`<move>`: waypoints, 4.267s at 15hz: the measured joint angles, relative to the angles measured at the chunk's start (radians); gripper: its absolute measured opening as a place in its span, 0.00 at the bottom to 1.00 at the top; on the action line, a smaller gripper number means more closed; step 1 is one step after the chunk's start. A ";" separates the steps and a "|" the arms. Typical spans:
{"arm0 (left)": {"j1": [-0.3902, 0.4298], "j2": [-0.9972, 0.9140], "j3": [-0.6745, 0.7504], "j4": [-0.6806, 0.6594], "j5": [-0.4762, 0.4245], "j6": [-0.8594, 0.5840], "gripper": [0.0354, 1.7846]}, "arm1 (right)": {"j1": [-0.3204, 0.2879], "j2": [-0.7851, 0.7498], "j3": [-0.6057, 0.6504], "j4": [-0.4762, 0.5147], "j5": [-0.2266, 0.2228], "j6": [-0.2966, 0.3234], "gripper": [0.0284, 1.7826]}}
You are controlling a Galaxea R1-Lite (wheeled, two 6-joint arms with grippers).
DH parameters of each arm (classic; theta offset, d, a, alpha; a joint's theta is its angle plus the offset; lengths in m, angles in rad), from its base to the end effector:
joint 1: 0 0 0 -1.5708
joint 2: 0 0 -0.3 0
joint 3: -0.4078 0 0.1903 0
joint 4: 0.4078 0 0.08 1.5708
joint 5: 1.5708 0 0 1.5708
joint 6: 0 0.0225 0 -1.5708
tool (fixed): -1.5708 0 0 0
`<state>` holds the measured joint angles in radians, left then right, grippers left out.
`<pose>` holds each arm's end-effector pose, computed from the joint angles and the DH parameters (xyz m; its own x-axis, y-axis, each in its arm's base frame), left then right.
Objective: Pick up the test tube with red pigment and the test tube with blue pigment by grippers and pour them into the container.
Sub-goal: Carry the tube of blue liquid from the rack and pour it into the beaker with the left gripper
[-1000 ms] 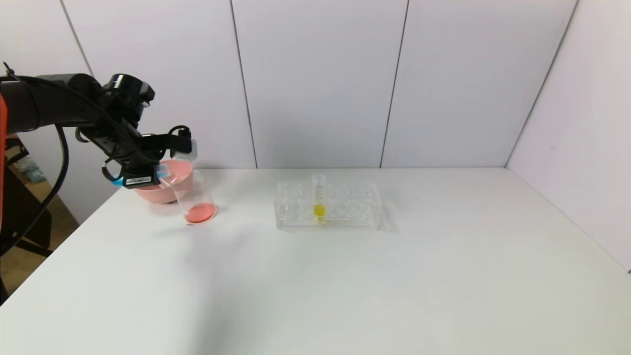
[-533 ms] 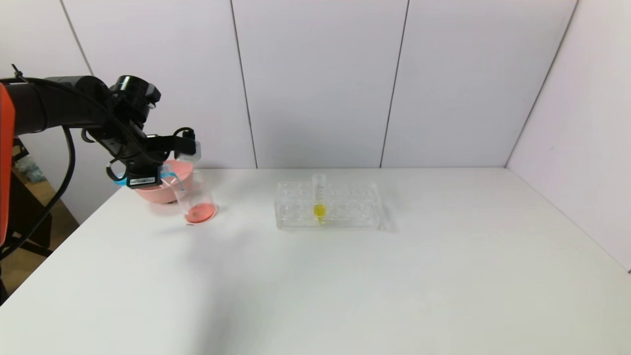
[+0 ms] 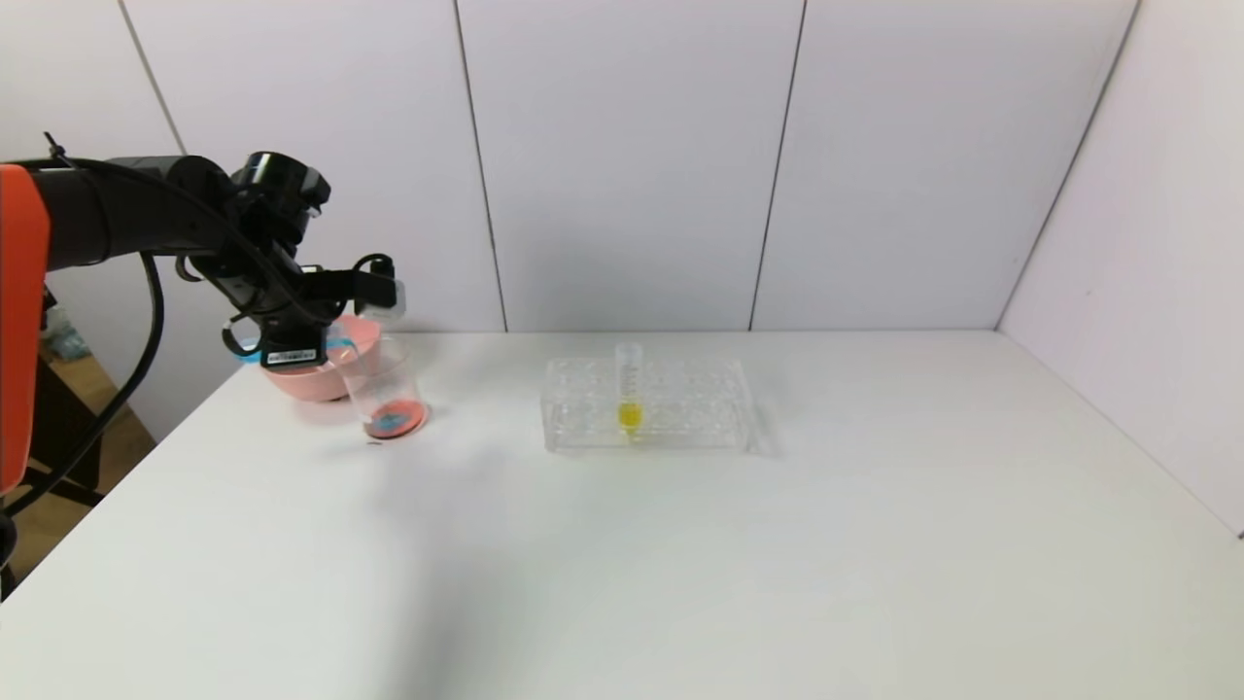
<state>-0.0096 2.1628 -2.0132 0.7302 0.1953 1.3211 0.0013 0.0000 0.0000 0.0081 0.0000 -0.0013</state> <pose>0.4165 0.0004 0.2189 0.6270 0.1880 -0.7560 0.7185 0.2355 0.6545 -0.0228 0.0000 0.0746 1.0000 0.0013 -0.0081 -0.0013 1.0000 -0.0013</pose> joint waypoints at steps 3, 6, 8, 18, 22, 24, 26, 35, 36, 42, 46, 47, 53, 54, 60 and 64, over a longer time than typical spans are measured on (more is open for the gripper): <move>-0.006 0.000 0.000 -0.001 0.017 0.001 0.24 | 0.000 0.000 0.000 0.000 0.000 0.000 1.00; -0.013 0.000 0.000 -0.008 0.018 0.001 0.24 | 0.000 0.000 0.000 0.000 0.000 0.000 1.00; -0.014 0.000 0.000 -0.009 0.020 0.000 0.24 | 0.000 0.000 0.000 0.000 0.000 0.000 1.00; -0.020 0.000 0.000 -0.014 0.030 0.001 0.24 | 0.000 0.000 0.000 0.000 0.000 0.000 1.00; -0.024 0.000 0.000 -0.018 0.045 0.004 0.24 | 0.000 0.000 0.000 0.000 0.000 0.000 1.00; -0.029 0.000 0.000 -0.018 0.060 0.009 0.24 | 0.000 0.000 0.000 0.000 0.000 0.000 1.00; -0.030 0.000 0.000 -0.018 0.061 0.009 0.24 | 0.000 0.000 0.000 0.000 0.000 0.000 1.00; -0.039 0.000 0.000 -0.009 0.115 0.015 0.24 | 0.000 0.000 0.000 0.000 0.000 0.000 1.00; -0.039 0.000 0.000 -0.010 0.123 0.017 0.24 | 0.000 0.000 0.000 0.000 0.000 0.000 1.00; -0.047 0.000 0.000 -0.016 0.156 0.038 0.24 | 0.000 0.000 0.000 0.000 0.000 0.000 1.00; -0.050 0.000 0.000 -0.016 0.184 0.038 0.24 | 0.000 0.000 0.000 0.000 0.000 0.000 1.00; -0.051 0.000 0.000 -0.016 0.186 0.038 0.24 | 0.000 0.000 0.000 0.000 0.000 0.000 1.00; -0.062 0.003 0.000 -0.010 0.207 0.040 0.24 | 0.000 0.000 0.000 0.000 0.000 0.000 1.00; -0.066 0.004 0.000 -0.010 0.208 0.039 0.24 | 0.000 0.000 0.000 0.000 0.000 0.000 1.00; -0.068 0.008 0.000 -0.008 0.212 0.039 0.24 | 0.000 0.000 0.000 0.000 0.000 0.000 1.00; -0.068 0.009 0.000 -0.012 0.213 0.038 0.24 | 0.000 0.000 0.000 0.000 0.000 0.000 1.00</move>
<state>-0.0774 2.1715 -2.0128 0.7183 0.4083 1.3589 0.0009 0.0000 0.0000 0.0081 0.0000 -0.0013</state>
